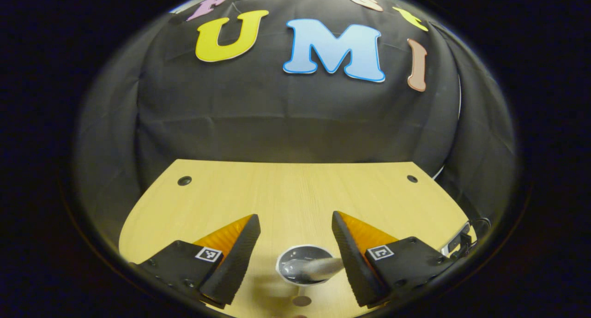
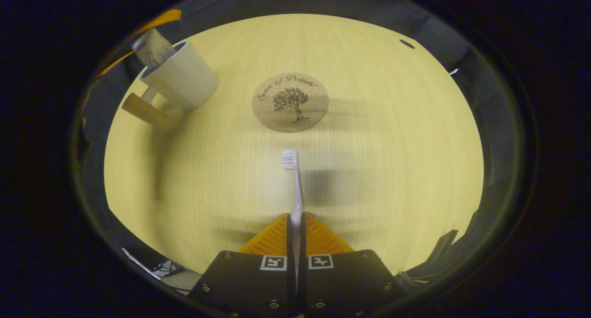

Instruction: Put the toothbrush and toothpaste on the desktop into the cup, then pick up the cup and place it on the coaster on the desktop.

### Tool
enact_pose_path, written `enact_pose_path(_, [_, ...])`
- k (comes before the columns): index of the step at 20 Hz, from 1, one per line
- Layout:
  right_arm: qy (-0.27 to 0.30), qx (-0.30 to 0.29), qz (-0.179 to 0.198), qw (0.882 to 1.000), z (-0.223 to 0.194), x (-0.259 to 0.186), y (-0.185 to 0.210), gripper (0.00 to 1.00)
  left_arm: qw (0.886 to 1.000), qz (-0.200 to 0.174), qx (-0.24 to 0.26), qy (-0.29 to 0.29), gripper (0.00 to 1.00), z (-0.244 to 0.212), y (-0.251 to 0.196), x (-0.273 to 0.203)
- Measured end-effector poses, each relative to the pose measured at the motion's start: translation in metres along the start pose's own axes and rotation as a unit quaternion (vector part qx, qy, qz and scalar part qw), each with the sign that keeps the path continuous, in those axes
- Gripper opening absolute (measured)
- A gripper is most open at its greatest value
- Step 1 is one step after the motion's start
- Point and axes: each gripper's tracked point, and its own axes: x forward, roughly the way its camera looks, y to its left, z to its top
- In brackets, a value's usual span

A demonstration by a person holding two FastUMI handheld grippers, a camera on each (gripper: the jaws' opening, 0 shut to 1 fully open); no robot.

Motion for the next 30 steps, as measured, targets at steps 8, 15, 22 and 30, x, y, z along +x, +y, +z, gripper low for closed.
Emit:
enact_pose_path(8, [-0.011,0.028,0.016,0.999,0.002,0.000,-0.001,0.02,1.000,0.004,0.009,-0.021,0.98,0.017,0.017,-0.046])
enact_pose_path(15, [-0.072,0.051,0.051,0.995,0.053,-0.037,0.019,0.02,0.999,0.032,-0.005,-0.024,0.98,0.011,0.060,-0.093])
enact_pose_path(22, [-0.190,0.092,0.100,0.972,0.164,-0.110,0.049,0.02,0.997,0.076,-0.020,-0.011,0.96,-0.011,0.126,-0.136])
enact_pose_path(30, [-0.304,0.091,0.133,0.939,0.300,-0.218,0.098,0.02,0.988,0.148,-0.037,-0.005,0.96,-0.031,0.208,-0.187])
